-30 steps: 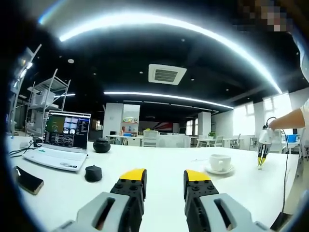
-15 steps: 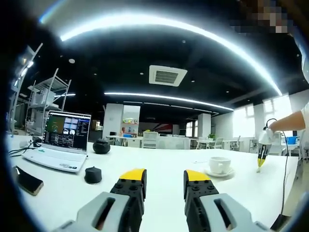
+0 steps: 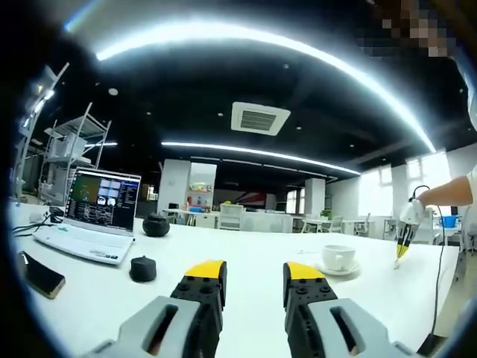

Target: Tidy tabletop coffee trays, cups and spoons，present forward

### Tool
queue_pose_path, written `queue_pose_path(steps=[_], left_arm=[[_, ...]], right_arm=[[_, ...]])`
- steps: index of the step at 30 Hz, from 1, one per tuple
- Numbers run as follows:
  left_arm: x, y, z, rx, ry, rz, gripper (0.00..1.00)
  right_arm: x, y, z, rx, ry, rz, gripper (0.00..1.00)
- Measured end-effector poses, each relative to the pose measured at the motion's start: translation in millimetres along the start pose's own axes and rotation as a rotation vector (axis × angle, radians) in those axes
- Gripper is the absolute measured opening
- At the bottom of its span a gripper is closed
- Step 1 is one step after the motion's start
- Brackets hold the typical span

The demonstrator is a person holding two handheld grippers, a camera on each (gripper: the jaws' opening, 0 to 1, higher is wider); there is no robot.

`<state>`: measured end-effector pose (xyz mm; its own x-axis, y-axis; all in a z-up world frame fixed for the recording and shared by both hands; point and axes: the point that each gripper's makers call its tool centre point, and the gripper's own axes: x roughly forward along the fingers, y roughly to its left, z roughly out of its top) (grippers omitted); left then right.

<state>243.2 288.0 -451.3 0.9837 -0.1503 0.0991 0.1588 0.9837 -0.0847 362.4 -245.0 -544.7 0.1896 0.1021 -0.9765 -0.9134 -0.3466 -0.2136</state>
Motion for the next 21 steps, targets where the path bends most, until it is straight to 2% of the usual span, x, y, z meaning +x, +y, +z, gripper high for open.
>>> queue_pose_path(steps=[7,15,17,21], left_arm=[[-1.1,2.7,-1.4,0.012,0.007,-0.003,0.32],[-2.7,3.5,-2.3,0.042,0.026,-0.019,0.32],[-2.7,3.2,-0.4,0.046,0.025,-0.027,0.32],[-2.3,-1.3,-0.1,0.057,0.038,-0.06,0.32]], right_arm=[[-13.6,-10.9,-0.1,0.001,0.008,-0.053,0.03],[-23.6,-19.7,-2.9,-0.018,0.02,-0.074,0.03],[-27.7,-27.3,-8.8,-0.025,0.03,-0.092,0.03],[-42.4,-49.2,-14.3,-0.06,0.065,-0.174,0.03]])
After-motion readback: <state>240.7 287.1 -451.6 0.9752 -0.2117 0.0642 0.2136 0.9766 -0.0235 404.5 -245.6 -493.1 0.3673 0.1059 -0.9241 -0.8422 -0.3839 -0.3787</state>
